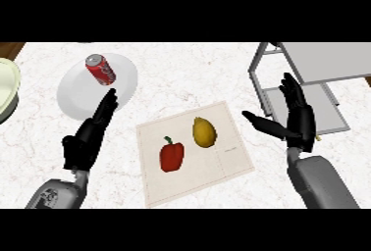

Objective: Pick the lemon from the placemat and place it in the tiered shelf

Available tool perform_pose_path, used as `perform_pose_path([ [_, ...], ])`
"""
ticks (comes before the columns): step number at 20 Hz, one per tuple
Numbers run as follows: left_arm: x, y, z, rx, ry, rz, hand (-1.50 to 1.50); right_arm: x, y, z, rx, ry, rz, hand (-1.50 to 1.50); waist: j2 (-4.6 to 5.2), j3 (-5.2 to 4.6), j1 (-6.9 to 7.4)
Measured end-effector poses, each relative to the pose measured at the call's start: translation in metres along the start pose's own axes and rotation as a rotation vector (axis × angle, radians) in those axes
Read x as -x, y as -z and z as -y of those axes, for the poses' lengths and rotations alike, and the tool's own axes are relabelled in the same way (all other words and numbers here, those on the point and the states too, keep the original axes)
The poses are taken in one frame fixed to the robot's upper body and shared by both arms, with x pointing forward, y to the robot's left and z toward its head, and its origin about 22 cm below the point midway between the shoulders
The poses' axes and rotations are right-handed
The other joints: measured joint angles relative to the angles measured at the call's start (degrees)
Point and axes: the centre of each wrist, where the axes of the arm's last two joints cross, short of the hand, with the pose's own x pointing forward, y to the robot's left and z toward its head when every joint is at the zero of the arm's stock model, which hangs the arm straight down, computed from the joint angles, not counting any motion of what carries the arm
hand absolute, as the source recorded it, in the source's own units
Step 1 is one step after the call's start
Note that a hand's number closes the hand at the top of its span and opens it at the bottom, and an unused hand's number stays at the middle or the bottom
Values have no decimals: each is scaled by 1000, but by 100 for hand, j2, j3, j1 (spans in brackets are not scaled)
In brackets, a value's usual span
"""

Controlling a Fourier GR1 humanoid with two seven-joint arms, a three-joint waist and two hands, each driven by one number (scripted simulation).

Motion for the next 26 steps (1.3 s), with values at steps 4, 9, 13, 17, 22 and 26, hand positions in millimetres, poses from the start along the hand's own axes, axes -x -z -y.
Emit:
perform_pose_path([
  [4,2,2,3,8,5,-1,0,-13,6,0,-178,-68,-13,-150,-23,-8,-3],
  [9,5,10,0,2,10,-11,0,-56,13,-9,-328,-190,-26,-150,-42,-13,-35],
  [13,12,11,2,-1,12,-10,0,-91,17,-21,-418,-310,-62,-150,-49,-17,-30],
  [17,11,10,0,8,11,-6,0,-125,23,-30,-542,-481,-115,-150,-59,-20,8],
  [22,7,10,3,10,15,-6,0,-158,14,-49,-654,-716,-166,-150,-66,-19,12],
  [26,3,12,3,17,9,-10,0,-177,2,-69,-676,-820,-200,-150,-54,-14,14],
])
